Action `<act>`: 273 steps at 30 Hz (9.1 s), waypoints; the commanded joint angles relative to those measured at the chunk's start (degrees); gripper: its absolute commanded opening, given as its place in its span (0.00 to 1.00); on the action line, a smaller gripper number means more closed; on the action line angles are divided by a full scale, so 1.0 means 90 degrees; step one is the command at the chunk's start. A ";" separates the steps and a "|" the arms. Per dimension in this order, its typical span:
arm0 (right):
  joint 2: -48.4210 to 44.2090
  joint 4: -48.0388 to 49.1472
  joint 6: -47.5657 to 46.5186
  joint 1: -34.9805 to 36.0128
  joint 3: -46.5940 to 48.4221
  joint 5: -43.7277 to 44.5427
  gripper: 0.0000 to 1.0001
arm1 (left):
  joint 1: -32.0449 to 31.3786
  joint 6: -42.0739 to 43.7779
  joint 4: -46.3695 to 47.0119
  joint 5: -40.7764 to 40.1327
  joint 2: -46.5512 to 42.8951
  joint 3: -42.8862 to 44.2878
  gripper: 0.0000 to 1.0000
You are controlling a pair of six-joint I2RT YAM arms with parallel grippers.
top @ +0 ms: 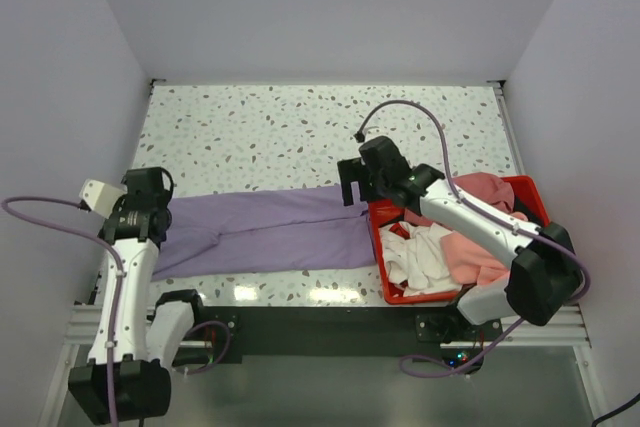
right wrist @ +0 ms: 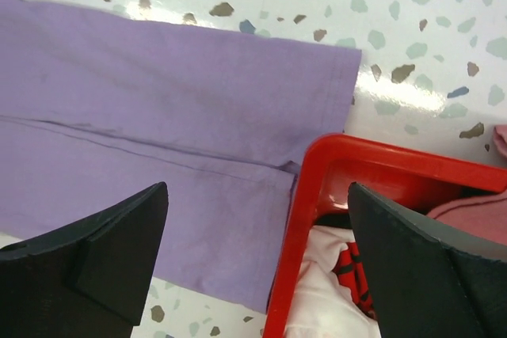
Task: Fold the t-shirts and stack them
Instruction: Fold the tshirt
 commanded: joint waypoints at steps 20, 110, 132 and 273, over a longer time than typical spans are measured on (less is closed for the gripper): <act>0.2931 -0.0029 -0.0147 0.1304 0.2097 -0.0852 0.99 | 0.0101 0.1123 0.2377 0.1050 0.3782 -0.0368 1.00; -0.0574 -0.0820 -0.0059 -0.0659 0.0398 0.0535 0.99 | -0.2682 0.5225 0.1626 0.2331 0.9604 0.7221 0.59; -0.0506 -0.0771 -0.0001 -0.0679 0.0369 0.0311 0.99 | -0.2663 0.4932 0.1508 0.1354 0.8580 0.6060 0.46; 0.0989 0.0381 0.0185 0.0942 0.0672 -0.1974 0.99 | -0.2838 0.0039 0.0307 0.4107 -0.0367 -0.2213 0.00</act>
